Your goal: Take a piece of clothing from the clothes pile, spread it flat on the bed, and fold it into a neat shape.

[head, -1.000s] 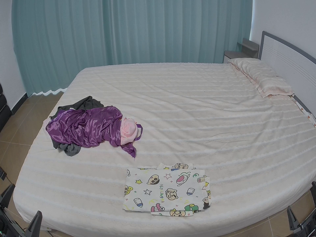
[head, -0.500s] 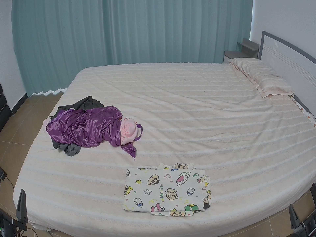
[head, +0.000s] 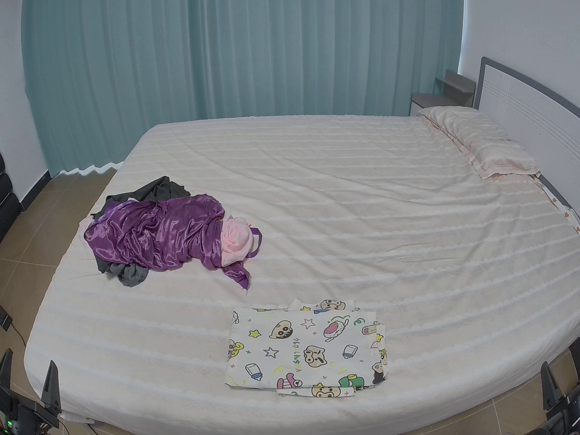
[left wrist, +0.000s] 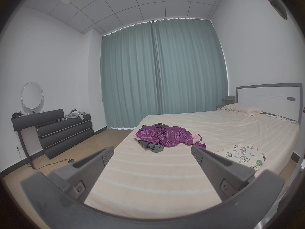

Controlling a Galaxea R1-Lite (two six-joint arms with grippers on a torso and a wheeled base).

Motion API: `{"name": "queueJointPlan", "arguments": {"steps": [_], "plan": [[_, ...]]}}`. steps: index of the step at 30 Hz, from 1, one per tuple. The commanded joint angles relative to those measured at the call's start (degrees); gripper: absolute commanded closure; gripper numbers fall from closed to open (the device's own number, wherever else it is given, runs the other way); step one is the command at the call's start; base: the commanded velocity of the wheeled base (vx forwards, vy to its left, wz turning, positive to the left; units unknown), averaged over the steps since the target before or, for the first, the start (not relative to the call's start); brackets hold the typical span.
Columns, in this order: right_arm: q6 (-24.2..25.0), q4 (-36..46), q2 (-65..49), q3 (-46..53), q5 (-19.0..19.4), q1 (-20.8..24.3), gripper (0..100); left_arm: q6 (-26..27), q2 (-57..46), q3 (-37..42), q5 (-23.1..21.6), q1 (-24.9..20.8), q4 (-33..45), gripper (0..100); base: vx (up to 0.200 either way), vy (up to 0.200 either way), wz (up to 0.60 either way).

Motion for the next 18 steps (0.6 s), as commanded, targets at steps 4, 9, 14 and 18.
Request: {"name": "queueJointPlan", "arguments": {"steps": [4, 9, 14, 18], "plan": [[3.7, 0.9, -0.3, -0.4, -0.1, 0.0, 0, -1.3, 0.4, 1.0, -0.7, 0.0, 0.2, 0, 0.000, 0.000, 0.00], [3.7, 1.0, 1.5, -0.4, 0.5, -0.3, 0, -3.2, 0.5, 1.0, -6.7, 0.0, 3.7, 0, 0.000, 0.000, 0.00], [3.6, 1.0, 3.5, -0.4, 2.6, -0.1, 0, -2.1, 0.3, 1.0, -8.6, -1.5, 3.0, 0, 0.000, 0.000, 0.00], [3.6, 1.0, 3.7, -0.4, 5.0, 0.1, 0, -2.7, -0.4, 1.0, -8.6, -9.9, 2.9, 0, 0.000, 0.000, 0.00]]}}
